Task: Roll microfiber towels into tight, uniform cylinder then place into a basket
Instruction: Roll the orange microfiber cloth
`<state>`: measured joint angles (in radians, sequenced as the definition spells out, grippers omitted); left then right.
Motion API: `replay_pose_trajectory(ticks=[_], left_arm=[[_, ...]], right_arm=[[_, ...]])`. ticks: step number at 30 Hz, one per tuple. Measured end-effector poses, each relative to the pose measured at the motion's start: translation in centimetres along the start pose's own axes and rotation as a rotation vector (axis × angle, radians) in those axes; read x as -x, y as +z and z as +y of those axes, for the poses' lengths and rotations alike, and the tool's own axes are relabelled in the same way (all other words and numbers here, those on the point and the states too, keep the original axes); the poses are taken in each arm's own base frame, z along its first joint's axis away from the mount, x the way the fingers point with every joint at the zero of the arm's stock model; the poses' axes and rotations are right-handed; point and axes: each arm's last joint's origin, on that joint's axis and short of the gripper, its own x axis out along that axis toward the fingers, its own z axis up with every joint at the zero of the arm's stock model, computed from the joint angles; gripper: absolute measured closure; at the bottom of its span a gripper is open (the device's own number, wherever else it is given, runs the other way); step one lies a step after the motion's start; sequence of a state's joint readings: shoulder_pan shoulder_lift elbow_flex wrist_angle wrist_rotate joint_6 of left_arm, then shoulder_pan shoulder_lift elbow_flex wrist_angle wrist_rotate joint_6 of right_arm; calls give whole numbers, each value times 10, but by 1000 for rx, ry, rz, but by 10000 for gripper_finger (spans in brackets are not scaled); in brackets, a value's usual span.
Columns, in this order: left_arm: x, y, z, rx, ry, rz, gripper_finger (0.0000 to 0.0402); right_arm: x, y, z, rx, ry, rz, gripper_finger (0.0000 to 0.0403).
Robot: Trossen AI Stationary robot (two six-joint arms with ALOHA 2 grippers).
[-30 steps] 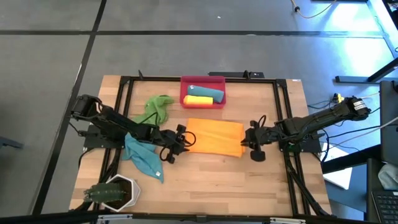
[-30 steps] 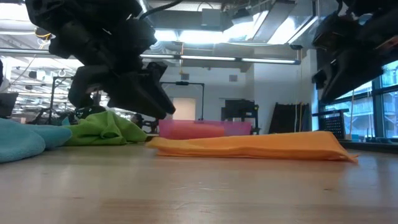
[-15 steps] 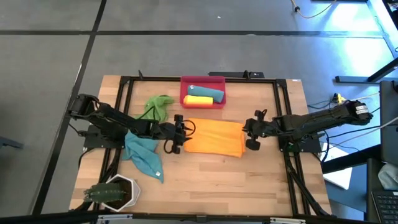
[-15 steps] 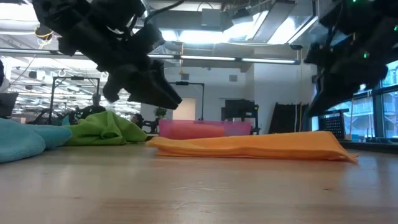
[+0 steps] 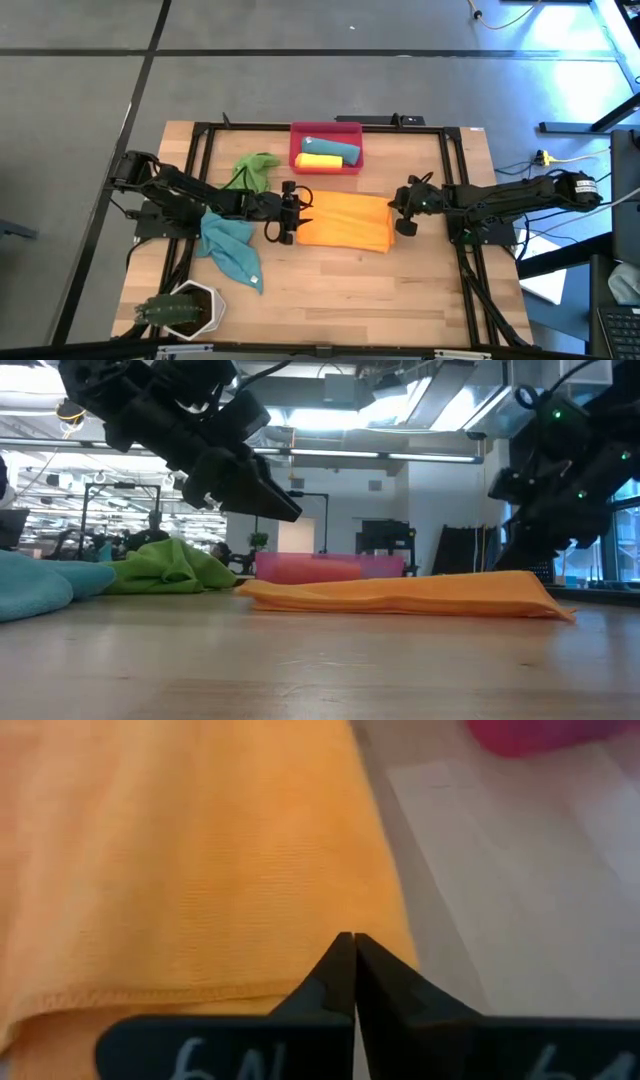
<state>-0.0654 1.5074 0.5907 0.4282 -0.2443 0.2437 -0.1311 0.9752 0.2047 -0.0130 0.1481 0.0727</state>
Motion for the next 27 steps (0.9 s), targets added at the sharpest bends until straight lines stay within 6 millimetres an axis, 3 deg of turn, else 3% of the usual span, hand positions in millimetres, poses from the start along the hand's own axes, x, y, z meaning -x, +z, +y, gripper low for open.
replay_pose_trajectory(ticks=[6,15,21,27], left_arm=[[0,0,0,0,0,0,233],[0,3,1,8,8,-32,233],[0,3,1,8,7,-29,233],[0,4,1,11,10,-41,233]], right_arm=[[-4,-11,-11,-58,1,4,398],[-5,-7,-29,-134,-81,-41,398],[-4,2,-25,-109,144,-134,398],[-9,-8,-25,-121,124,-30,400]])
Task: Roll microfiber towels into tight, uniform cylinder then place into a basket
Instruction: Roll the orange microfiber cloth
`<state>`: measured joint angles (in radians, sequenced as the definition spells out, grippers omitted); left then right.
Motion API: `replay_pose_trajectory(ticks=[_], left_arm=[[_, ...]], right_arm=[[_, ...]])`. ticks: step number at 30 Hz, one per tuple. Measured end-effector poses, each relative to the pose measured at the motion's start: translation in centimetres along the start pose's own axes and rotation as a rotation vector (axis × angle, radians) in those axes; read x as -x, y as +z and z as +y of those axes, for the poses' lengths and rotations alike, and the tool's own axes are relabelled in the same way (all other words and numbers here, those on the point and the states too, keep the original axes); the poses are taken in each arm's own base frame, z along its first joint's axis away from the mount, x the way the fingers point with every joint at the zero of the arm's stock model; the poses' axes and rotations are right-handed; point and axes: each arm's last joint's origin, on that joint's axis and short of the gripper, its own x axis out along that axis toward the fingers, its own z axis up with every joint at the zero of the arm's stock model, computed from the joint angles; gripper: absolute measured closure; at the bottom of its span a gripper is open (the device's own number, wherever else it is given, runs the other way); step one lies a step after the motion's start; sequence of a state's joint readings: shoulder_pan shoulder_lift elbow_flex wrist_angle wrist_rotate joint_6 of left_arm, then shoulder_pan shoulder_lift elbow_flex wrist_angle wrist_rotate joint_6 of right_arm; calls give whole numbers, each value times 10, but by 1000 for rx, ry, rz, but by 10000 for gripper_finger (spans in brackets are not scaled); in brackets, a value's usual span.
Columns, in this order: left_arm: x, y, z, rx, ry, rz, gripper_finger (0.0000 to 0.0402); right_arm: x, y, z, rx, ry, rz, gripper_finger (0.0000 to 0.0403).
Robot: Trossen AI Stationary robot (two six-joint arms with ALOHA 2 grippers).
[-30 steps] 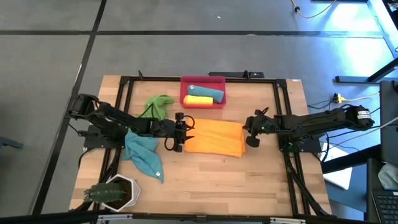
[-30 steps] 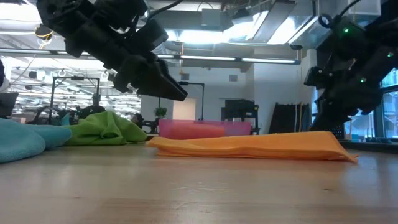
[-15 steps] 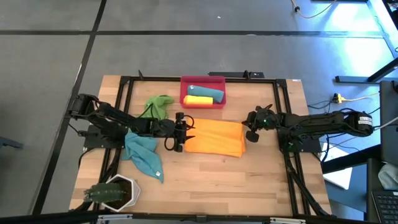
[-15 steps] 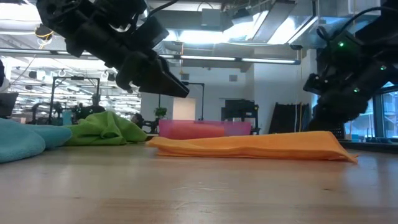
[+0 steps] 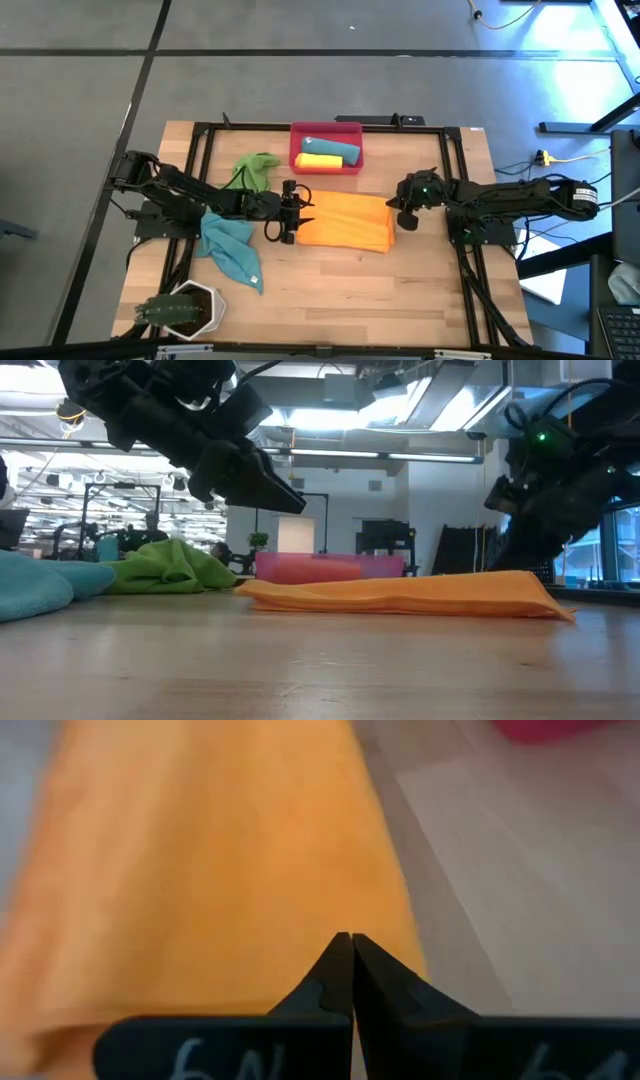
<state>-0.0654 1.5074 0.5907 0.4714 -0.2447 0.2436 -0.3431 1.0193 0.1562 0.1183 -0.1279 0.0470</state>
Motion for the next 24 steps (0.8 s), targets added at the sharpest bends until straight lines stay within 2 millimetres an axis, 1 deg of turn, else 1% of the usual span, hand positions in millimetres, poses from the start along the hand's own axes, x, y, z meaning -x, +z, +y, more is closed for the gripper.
replay_pose_trajectory(ticks=[4,8,10,15,17,22,24], left_arm=[[0,0,0,1,0,-1,233],[0,0,0,5,0,-1,233],[0,0,0,6,0,-1,233],[0,0,0,7,1,-1,233],[0,0,0,7,1,-1,233],[0,-1,0,39,-1,6,233],[0,-2,-1,53,-5,24,233]], right_arm=[[-9,-4,-5,-55,-101,36,401],[-17,-7,-14,-173,-272,48,401],[-19,-8,-19,-216,-329,44,401],[-20,-6,-25,-304,-353,-10,401],[-20,-5,-27,-323,-338,-23,402],[-20,-2,-26,-304,-277,-27,402],[-20,2,-25,-296,-262,-52,401]])
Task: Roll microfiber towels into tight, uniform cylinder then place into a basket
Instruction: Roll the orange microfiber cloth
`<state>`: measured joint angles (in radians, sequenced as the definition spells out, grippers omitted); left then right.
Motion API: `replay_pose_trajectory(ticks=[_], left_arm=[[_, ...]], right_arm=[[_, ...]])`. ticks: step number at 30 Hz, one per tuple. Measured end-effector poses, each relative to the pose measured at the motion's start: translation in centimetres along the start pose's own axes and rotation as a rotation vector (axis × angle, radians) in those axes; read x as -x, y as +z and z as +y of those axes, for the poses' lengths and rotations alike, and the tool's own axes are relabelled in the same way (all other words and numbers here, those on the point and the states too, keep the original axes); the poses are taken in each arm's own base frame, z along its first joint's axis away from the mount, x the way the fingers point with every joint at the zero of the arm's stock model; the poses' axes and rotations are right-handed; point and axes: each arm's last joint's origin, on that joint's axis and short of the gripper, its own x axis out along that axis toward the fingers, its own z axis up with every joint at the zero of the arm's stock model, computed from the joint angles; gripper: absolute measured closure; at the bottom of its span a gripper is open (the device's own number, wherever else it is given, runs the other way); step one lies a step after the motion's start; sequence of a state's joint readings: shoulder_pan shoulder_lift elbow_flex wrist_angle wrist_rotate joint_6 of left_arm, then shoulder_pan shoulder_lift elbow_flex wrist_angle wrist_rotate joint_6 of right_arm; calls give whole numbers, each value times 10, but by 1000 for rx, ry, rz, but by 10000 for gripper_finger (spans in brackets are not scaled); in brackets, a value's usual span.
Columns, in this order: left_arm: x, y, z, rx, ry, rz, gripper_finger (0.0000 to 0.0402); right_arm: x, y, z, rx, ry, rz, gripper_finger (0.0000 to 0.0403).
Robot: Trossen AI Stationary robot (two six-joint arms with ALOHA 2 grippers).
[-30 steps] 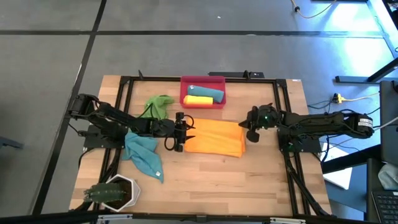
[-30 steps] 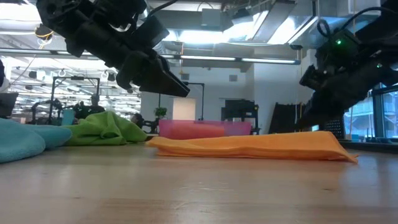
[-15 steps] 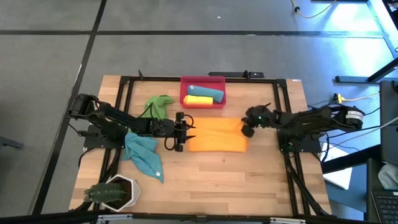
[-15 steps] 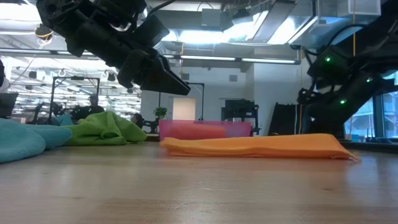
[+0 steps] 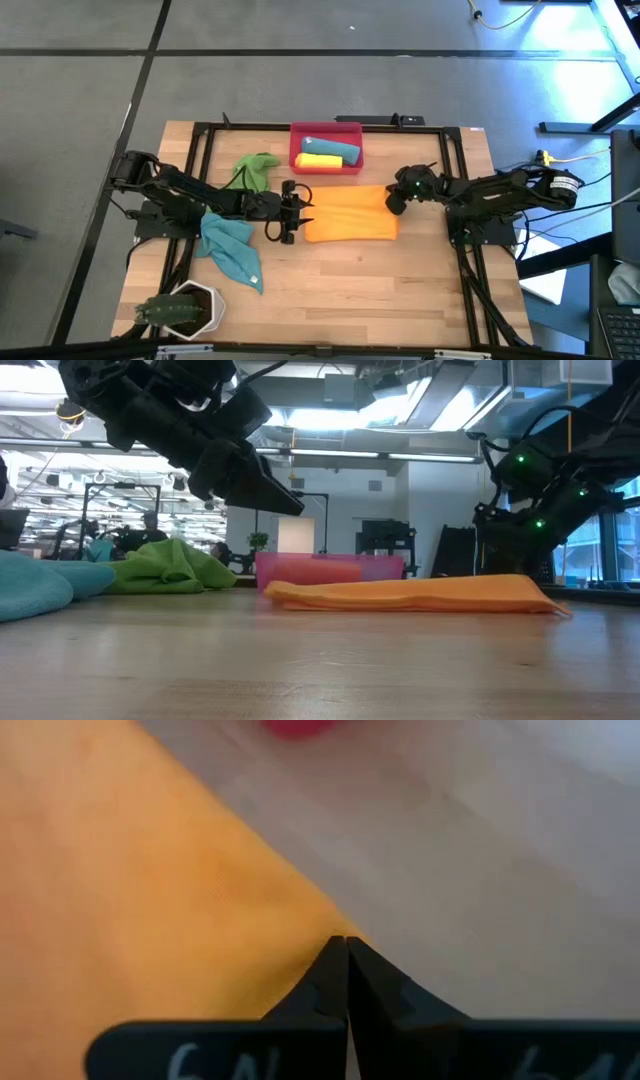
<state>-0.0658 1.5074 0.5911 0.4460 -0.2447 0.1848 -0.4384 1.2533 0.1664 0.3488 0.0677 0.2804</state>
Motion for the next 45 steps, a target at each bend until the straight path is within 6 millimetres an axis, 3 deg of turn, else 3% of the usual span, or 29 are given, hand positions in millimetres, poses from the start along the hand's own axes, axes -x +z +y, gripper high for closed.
replay_pose_trajectory(ticks=[10,24,31,36,45], left_arm=[[1,1,-7,62,-70,-5,233],[-5,4,-2,96,-41,-79,233],[-9,3,-3,101,-37,-103,233],[-9,14,3,125,-50,-211,233],[-11,50,24,157,-36,-361,233]], right_arm=[[16,17,17,59,151,-109,399],[45,-11,37,117,244,122,400],[68,-1,47,131,186,200,401],[73,-1,54,101,222,203,401],[74,-12,63,-22,199,281,401]])
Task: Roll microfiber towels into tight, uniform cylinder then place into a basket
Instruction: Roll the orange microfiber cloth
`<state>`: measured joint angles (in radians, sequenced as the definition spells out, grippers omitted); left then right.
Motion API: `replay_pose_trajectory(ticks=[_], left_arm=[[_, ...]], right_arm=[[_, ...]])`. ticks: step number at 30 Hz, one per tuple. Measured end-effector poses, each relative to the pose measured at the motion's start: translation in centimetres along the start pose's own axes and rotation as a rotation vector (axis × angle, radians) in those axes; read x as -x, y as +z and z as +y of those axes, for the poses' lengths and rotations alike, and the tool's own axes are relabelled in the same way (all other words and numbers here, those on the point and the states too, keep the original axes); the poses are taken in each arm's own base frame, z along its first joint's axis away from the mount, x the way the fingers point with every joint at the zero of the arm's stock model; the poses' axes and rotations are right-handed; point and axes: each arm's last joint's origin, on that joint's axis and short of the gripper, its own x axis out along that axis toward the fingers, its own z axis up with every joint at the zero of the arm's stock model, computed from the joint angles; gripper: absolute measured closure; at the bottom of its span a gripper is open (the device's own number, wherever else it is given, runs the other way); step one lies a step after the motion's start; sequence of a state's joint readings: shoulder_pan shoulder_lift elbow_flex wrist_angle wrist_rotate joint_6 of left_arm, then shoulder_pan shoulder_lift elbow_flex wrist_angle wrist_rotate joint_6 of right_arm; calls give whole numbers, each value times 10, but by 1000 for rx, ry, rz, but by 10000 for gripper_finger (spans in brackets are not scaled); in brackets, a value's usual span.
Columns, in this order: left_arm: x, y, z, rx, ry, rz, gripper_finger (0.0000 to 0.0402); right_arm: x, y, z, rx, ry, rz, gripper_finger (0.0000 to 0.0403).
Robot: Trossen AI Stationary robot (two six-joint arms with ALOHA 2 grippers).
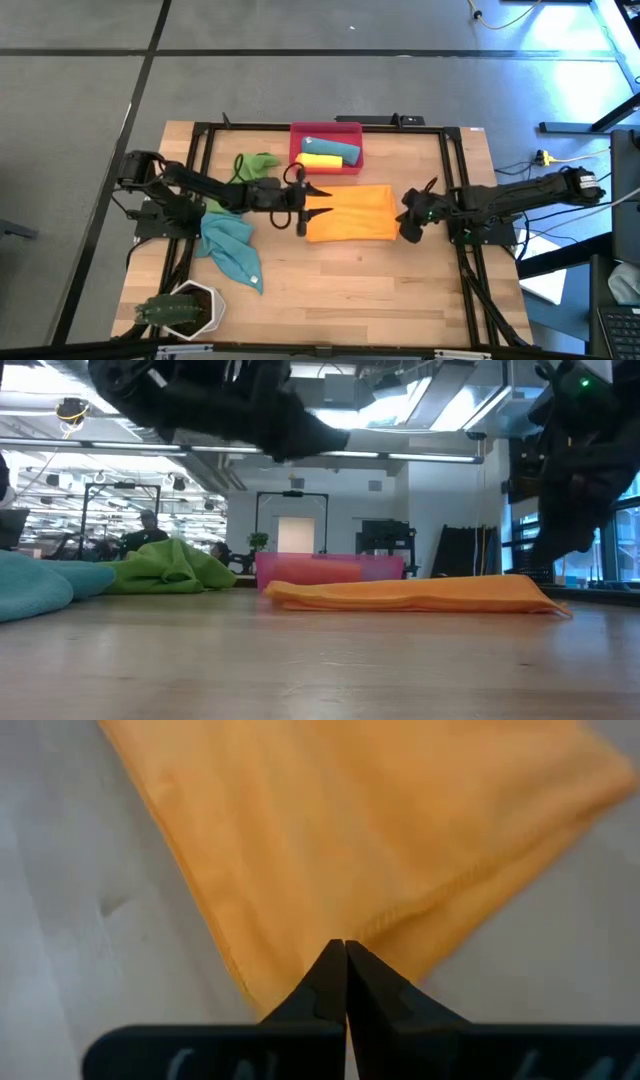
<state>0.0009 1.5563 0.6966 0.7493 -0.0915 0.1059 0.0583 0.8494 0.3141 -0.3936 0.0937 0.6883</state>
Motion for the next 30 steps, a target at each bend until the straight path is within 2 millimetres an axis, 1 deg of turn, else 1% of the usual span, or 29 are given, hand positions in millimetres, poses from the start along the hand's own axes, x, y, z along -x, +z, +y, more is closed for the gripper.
replay_pose_trajectory(ticks=[5,8,11,16,19,24,27,30], left_arm=[[-1,15,3,4,-85,-66,233],[0,17,2,18,-97,-69,233],[0,14,-1,28,-109,-37,233],[1,13,-6,25,-126,-22,233],[1,13,-9,24,-133,-21,233],[1,12,-11,22,-141,-6,233],[1,11,-11,22,-140,0,233],[1,9,-11,21,-142,17,233]], right_arm=[[-4,-10,1,-45,-43,87,401],[-8,-13,2,-51,-61,114,401],[-15,-13,6,-41,-63,116,401],[-29,-15,10,-48,-75,139,401],[-37,-17,16,-61,-60,148,401],[-47,-23,37,-74,74,177,401],[-48,-24,57,-56,112,203,402],[-49,-23,82,-37,151,225,402]])
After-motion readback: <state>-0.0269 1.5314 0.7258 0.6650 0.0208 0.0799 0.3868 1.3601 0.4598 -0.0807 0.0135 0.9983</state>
